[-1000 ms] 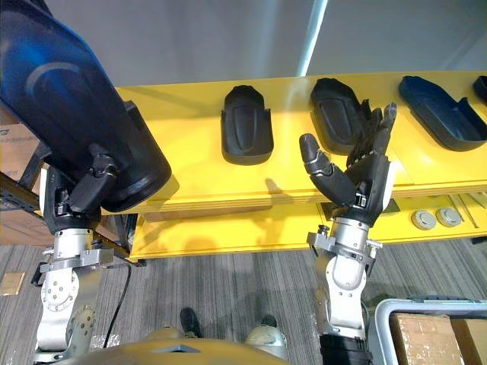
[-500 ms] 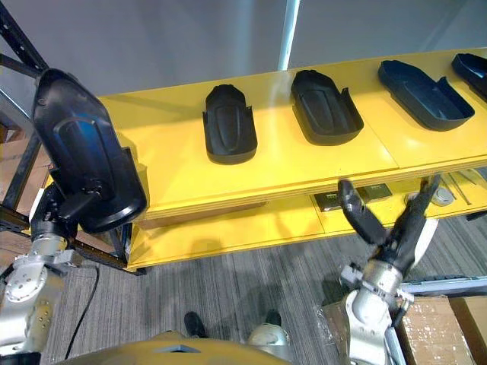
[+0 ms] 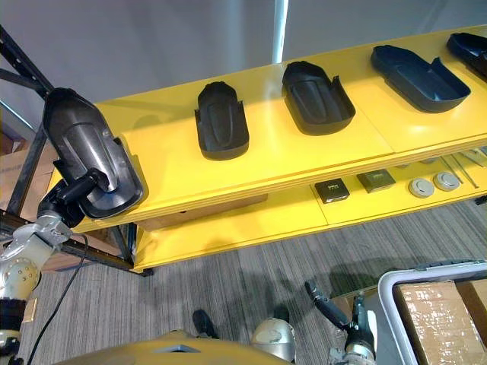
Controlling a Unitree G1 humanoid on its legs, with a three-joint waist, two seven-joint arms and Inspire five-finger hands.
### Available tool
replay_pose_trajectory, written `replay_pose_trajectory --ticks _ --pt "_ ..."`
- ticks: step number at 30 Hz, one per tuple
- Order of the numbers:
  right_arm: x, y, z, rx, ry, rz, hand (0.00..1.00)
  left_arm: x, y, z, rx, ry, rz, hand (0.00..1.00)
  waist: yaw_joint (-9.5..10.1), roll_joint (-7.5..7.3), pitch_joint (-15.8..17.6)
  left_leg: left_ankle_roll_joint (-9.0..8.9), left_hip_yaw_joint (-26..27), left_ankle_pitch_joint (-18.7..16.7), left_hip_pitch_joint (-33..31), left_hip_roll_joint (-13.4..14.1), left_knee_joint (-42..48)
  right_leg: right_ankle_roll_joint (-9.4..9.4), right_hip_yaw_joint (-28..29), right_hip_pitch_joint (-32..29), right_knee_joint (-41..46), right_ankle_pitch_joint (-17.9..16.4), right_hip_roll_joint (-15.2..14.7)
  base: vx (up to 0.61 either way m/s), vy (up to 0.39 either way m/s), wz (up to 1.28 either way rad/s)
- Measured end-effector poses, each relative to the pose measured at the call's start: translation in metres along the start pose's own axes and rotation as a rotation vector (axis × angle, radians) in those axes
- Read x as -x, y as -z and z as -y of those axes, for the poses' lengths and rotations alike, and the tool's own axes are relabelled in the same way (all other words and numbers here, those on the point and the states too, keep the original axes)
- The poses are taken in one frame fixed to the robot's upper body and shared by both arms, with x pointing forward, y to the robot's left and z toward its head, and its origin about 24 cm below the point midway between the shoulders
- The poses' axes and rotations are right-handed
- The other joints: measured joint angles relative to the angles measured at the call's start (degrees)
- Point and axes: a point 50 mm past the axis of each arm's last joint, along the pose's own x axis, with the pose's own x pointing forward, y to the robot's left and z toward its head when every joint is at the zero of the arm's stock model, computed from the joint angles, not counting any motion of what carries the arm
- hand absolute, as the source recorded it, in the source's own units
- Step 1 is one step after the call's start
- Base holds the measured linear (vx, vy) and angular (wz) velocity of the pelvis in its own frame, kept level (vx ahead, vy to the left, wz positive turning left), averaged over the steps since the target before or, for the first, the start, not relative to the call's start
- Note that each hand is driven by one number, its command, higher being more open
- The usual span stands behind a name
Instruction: Walk over and take three plastic housings, then place them on the shelf
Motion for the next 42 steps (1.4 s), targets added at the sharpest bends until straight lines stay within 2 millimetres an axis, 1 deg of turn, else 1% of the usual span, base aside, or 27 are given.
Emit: replay_pose_trajectory --ticks 2,6,9,11,13,17,20,21,24,27,28,31,32,35,39,42 --pt "-0.002 0.008 -0.005 0.001 -0.06 -0.07 1.0 -0.01 -0.016 0.002 -0.036 0.014 0.017 0.0 -0.12 -0.15 1.1 0.1 -0.2 0.4 -0.8 0.0 0.1 -0.03 -0.1 -1.3 1.6 -0.6 -0.3 -0.01 -0.003 0.09" --pt "-0.003 0.011 -0.015 -0.017 -0.12 -0.107 1.0 -0.025 -0.047 0.003 -0.101 0.029 0.037 0.0 -0.35 -0.59 3.3 0.25 -0.2 1.0 -1.4 0.2 0.2 -0.34 0.1 -3.0 3.8 -1.3 -0.5 0.0 0.0 0.0" --pt "-0.005 0.009 -0.017 -0.047 -0.121 -0.106 1.0 -0.03 -0.059 0.007 -0.141 0.048 0.044 0.0 -0.44 -1.04 3.9 0.18 -0.2 1.1 -2.0 0.3 0.2 -0.47 0.2 -4.1 4.7 -1.8 -0.6 0.0 0.0 0.0" --pt "-0.009 0.004 -0.02 -0.056 -0.127 -0.093 1.0 -0.033 -0.069 0.012 -0.171 0.067 0.059 0.0 -0.55 -1.45 4.8 0.19 -0.2 1.3 -2.0 0.4 0.2 -0.41 0.2 -4.4 5.6 -2.2 -0.6 0.02 -0.01 0.0" --pt "-0.011 0.0 -0.022 -0.059 -0.133 -0.086 1.0 -0.035 -0.077 0.016 -0.223 0.081 0.071 0.0 -0.54 -1.53 5.4 0.18 -0.2 1.4 -2.0 0.5 0.2 -0.47 0.2 -4.6 6.0 -2.5 -0.6 0.0 0.0 0.0" --pt "-0.012 -0.001 -0.027 -0.064 -0.155 -0.095 1.0 -0.038 -0.085 0.02 -0.295 0.068 0.08 0.0 -0.55 -1.74 5.6 0.17 -0.2 1.7 -2.1 0.5 0.2 -0.58 0.1 -5.0 6.8 -3.1 -0.7 0.02 -0.012 0.01" --pt "-0.016 -0.006 -0.03 -0.076 -0.161 -0.087 1.0 -0.04 -0.1 0.026 -0.371 0.068 0.084 0.0 -0.63 -2.0 6.9 0.06 -0.3 1.7 -2.1 0.6 0.2 -0.65 0.1 -5.0 7.3 -3.5 -0.7 0.0 0.0 0.0" --pt "-0.016 -0.006 -0.03 -0.077 -0.162 -0.085 1.0 -0.041 -0.102 0.026 -0.381 0.063 0.086 0.0 -0.66 -2.03 7.1 -0.21 -0.3 1.5 -2.2 0.6 0.2 -0.64 0.0 -5.1 7.3 -3.5 -0.7 0.0 0.0 0.0" --pt "-0.017 -0.009 -0.033 -0.076 -0.17 -0.081 1.0 -0.043 -0.111 0.025 -0.433 0.024 0.084 0.0 -1.15 -2.44 7.5 -0.24 -0.3 1.5 -2.6 0.7 0.2 -0.64 0.1 -5.5 7.3 -3.5 -0.7 0.0 0.0 0.0" --pt "-0.018 -0.01 -0.035 -0.092 -0.17 -0.08 1.0 -0.045 -0.126 0.027 -0.463 0.002 0.112 0.0 -1.46 -2.85 8.3 -0.06 -0.3 1.6 -2.9 0.7 0.2 -0.62 0.1 -5.7 7.4 -3.4 -0.7 0.0 0.0 0.0" --pt "-0.02 -0.014 -0.038 -0.106 -0.173 -0.072 1.0 -0.044 -0.132 0.024 -0.471 -0.011 0.12 0.0 -1.77 -3.04 8.9 0.0 -0.2 1.6 -2.8 0.7 0.2 -0.61 0.1 -5.7 7.4 -3.4 -0.7 0.0 0.0 0.0" --pt "-0.019 -0.012 -0.041 -0.121 -0.175 -0.084 1.0 -0.044 -0.138 0.024 -0.475 -0.024 0.12 0.0 -1.89 -3.1 9.2 0.04 0.1 1.6 -2.9 0.8 0.2 -0.61 0.4 -5.9 7.3 -3.4 -0.6 0.02 -0.001 -0.04" --pt "-0.018 -0.011 -0.043 -0.126 -0.178 -0.088 1.0 -0.045 -0.139 0.023 -0.484 -0.038 0.114 1.0 -1.92 -3.14 9.2 -0.01 0.1 1.6 -2.9 0.8 0.3 -0.64 0.4 -5.9 7.3 -3.4 -0.5 0.0 0.0 0.0" --pt "-0.017 -0.01 -0.049 -0.137 -0.19 -0.095 1.0 -0.047 -0.144 0.022 -0.47 -0.056 0.119 1.0 -1.95 -3.4 9.6 -0.37 0.3 1.3 -3.2 1.2 1.2 -0.84 0.5 -5.9 7.3 -3.6 -0.3 0.03 -0.014 -0.04" --pt "-0.017 -0.011 -0.049 -0.139 -0.185 -0.092 1.0 -0.046 -0.151 0.019 -0.485 -0.108 0.149 1.0 -2.13 -3.28 11.6 -0.58 0.3 1.1 -3.3 1.7 1.9 -1.07 0.5 -5.8 7.5 -3.7 -0.1 0.0 0.0 0.0" --pt "-0.017 -0.01 -0.049 -0.138 -0.177 -0.097 1.0 -0.044 -0.154 0.011 -0.497 -0.153 0.15 1.0 -3.04 -3.34 11.8 -0.63 0.4 1.0 -3.4 2.0 1.9 -1.2 0.5 -5.9 7.5 -3.8 0.2 0.0 0.0 0.0"
